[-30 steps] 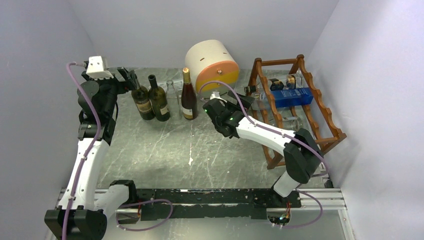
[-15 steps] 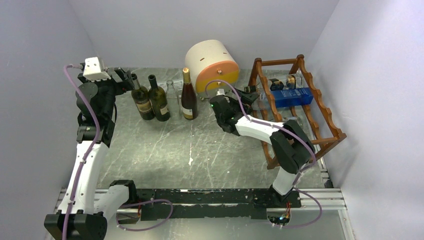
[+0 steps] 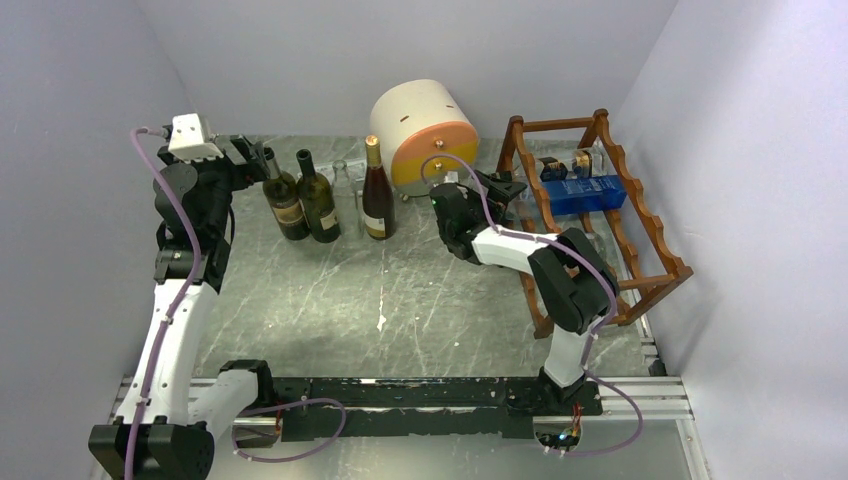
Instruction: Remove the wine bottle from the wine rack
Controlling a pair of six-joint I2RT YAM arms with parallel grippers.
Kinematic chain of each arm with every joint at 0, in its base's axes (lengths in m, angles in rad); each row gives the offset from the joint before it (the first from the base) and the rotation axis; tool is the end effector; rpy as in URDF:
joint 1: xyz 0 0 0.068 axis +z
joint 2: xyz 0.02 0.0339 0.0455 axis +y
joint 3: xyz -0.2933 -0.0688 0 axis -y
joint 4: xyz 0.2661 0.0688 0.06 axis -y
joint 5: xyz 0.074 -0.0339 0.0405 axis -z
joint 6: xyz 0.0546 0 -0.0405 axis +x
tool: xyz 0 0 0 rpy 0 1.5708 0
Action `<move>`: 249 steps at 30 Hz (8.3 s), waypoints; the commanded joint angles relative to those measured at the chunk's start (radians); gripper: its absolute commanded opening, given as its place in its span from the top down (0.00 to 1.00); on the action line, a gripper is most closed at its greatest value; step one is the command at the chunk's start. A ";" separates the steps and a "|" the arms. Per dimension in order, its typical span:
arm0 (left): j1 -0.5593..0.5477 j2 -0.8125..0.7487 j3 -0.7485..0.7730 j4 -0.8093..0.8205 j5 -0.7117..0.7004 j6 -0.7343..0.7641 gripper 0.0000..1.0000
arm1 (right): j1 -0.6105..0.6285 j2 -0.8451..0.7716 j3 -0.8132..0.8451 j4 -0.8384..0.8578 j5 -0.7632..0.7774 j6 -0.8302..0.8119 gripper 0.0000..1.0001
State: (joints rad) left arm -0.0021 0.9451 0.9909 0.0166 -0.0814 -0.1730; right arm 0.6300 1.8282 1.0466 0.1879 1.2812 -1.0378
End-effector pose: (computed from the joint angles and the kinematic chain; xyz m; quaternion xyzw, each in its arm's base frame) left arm 0.2395 0.0039 0.4314 -0.0879 0.6791 -0.0359 0.7279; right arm 0.3541 0.1934 0.2022 -0.3358 0.6835 -0.5930 0.2616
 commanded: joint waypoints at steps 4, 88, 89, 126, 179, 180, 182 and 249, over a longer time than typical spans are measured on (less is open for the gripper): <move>0.007 -0.005 0.033 0.015 0.021 -0.007 0.03 | -0.029 0.019 0.018 0.049 0.045 -0.026 0.07; -0.006 0.080 0.001 0.063 0.089 0.011 0.05 | 0.809 -0.314 0.456 -1.528 0.026 1.349 0.87; -0.006 0.080 -0.003 0.069 0.098 0.011 0.05 | 0.816 -0.339 0.450 -1.517 0.006 1.340 0.88; -0.457 -0.280 -0.312 -0.033 0.539 0.076 0.07 | 0.208 -0.406 0.608 -1.066 -1.367 1.028 0.89; -1.143 0.193 -0.334 0.438 -0.456 0.265 0.85 | 0.158 -0.706 0.348 -0.918 -1.382 1.243 0.00; -1.138 0.180 -0.336 0.422 -0.464 0.253 0.85 | 0.158 -0.722 0.345 -0.904 -1.371 1.250 0.00; -1.123 0.150 -0.337 0.385 -0.487 0.233 0.85 | 0.157 -0.754 0.343 -0.883 -1.372 1.261 0.00; -0.269 0.101 -0.408 0.530 -0.046 0.155 0.66 | 0.157 -0.945 0.033 -0.716 -1.413 1.347 0.00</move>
State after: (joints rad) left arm -0.2783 1.0626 0.5335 0.4290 -0.1089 -0.0326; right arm 0.7856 0.9146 1.0939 -0.5461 -0.1242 0.2966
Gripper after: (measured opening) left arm 0.654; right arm 0.997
